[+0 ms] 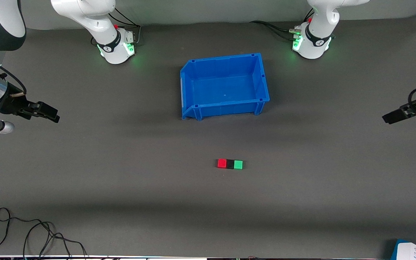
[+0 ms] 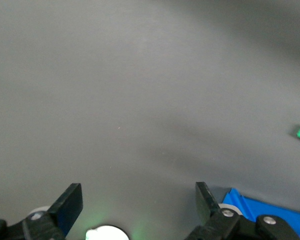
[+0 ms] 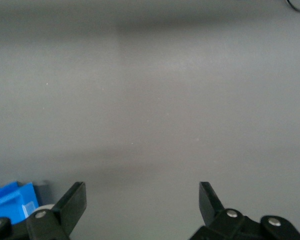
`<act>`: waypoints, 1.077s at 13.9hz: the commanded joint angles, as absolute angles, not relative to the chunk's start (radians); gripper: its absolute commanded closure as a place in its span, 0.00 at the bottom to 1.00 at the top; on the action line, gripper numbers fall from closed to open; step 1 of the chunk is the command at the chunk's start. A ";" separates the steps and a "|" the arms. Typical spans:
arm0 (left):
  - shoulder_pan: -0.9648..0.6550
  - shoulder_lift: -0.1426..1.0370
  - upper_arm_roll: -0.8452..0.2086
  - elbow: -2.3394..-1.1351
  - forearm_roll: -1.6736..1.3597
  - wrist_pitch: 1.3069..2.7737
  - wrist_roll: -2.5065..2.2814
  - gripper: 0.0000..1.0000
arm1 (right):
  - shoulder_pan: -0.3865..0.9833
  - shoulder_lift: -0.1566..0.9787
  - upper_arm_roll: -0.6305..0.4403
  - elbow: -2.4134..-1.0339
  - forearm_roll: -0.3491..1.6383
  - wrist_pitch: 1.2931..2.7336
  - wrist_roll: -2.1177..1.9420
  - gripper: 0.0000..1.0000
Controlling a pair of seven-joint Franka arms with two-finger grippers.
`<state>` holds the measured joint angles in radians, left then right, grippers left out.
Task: Attach green and red cubes to black cube
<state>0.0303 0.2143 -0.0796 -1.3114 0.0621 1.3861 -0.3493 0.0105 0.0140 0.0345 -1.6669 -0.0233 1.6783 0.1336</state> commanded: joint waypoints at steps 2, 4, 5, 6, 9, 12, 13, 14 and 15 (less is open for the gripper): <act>0.020 0.210 -0.084 -1.298 0.064 1.385 -0.128 0.00 | -0.040 0.023 0.097 -1.615 -0.025 1.623 0.064 0.00; 0.029 0.209 -0.084 -1.298 0.061 1.388 -0.010 0.00 | -0.034 0.025 0.097 -1.609 0.001 1.626 0.064 0.00; 0.029 0.207 -0.084 -1.298 0.061 1.393 0.006 0.00 | -0.035 0.028 0.097 -1.600 0.002 1.625 0.064 0.00; 0.028 0.206 -0.084 -1.298 0.061 1.393 0.006 0.00 | -0.035 0.028 0.097 -1.594 0.002 1.617 0.063 0.00; 0.012 0.161 -0.077 -1.343 0.057 1.417 0.006 0.00 | -0.038 0.037 0.095 -1.589 0.047 1.612 0.063 0.00; 0.011 0.065 -0.080 -1.481 0.057 1.486 0.008 0.00 | -0.031 0.032 0.097 -1.592 0.055 1.609 0.067 0.00; 0.009 0.039 -0.084 -1.529 0.055 1.511 0.008 0.00 | -0.032 0.032 0.097 -1.589 0.052 1.609 0.066 0.00; -0.003 0.022 -0.084 -1.557 0.055 1.523 0.008 0.00 | -0.035 0.032 0.095 -1.589 0.051 1.609 0.063 0.00; -0.008 0.021 -0.084 -1.557 0.055 1.523 0.008 0.00 | -0.037 0.029 0.094 -1.589 0.051 1.606 0.063 0.00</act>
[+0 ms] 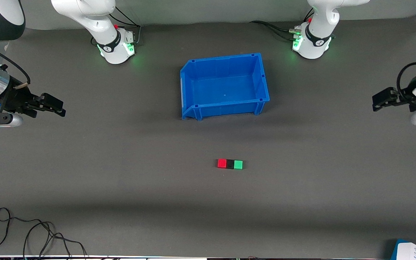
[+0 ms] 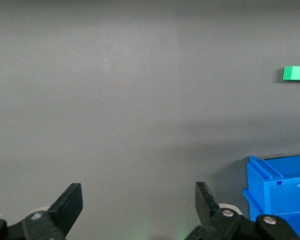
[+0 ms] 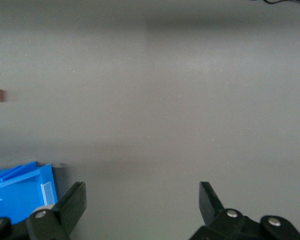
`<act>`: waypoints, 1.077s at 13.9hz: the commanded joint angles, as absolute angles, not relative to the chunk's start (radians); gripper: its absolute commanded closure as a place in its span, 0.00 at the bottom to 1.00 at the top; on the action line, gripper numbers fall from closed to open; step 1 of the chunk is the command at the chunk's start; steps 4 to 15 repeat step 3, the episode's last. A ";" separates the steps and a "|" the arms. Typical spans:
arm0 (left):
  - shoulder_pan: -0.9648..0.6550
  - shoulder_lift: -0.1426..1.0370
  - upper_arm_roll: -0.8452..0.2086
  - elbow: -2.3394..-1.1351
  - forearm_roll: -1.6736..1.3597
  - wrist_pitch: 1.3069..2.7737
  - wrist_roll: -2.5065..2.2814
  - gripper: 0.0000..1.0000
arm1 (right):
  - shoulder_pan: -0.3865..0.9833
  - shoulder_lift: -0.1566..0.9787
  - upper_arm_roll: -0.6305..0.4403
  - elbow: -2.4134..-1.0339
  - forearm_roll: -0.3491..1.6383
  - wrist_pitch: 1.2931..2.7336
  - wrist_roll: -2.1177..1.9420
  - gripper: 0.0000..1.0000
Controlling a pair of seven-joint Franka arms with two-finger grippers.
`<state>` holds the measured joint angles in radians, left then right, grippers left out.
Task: Attach green and red cubes to black cube
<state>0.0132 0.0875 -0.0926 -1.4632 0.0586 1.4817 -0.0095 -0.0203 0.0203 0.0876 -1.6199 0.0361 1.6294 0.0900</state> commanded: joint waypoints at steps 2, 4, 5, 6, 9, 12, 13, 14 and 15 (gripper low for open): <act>-0.009 0.029 -0.084 -1.551 0.057 1.525 0.008 0.00 | -0.037 0.031 0.094 -1.588 0.045 1.583 0.061 0.00; -0.006 0.040 -0.084 -1.551 0.057 1.526 0.008 0.00 | -0.038 0.035 0.094 -1.588 0.043 1.583 0.061 0.00; -0.006 0.040 -0.084 -1.551 0.057 1.526 0.008 0.00 | -0.038 0.035 0.094 -1.588 0.043 1.583 0.061 0.00; -0.006 0.040 -0.084 -1.551 0.057 1.526 0.008 0.00 | -0.038 0.035 0.094 -1.588 0.043 1.583 0.061 0.00; -0.006 0.040 -0.084 -1.551 0.057 1.526 0.008 0.00 | -0.038 0.035 0.094 -1.588 0.043 1.583 0.061 0.00; -0.006 0.040 -0.084 -1.551 0.057 1.526 0.008 0.00 | -0.038 0.035 0.094 -1.588 0.043 1.583 0.061 0.00; -0.006 0.040 -0.084 -1.551 0.057 1.526 0.008 0.00 | -0.038 0.035 0.094 -1.588 0.043 1.583 0.061 0.00; -0.006 0.040 -0.084 -1.551 0.057 1.526 0.008 0.00 | -0.038 0.035 0.094 -1.588 0.043 1.583 0.061 0.00; -0.006 0.040 -0.084 -1.551 0.057 1.526 0.008 0.00 | -0.038 0.035 0.094 -1.588 0.043 1.583 0.061 0.00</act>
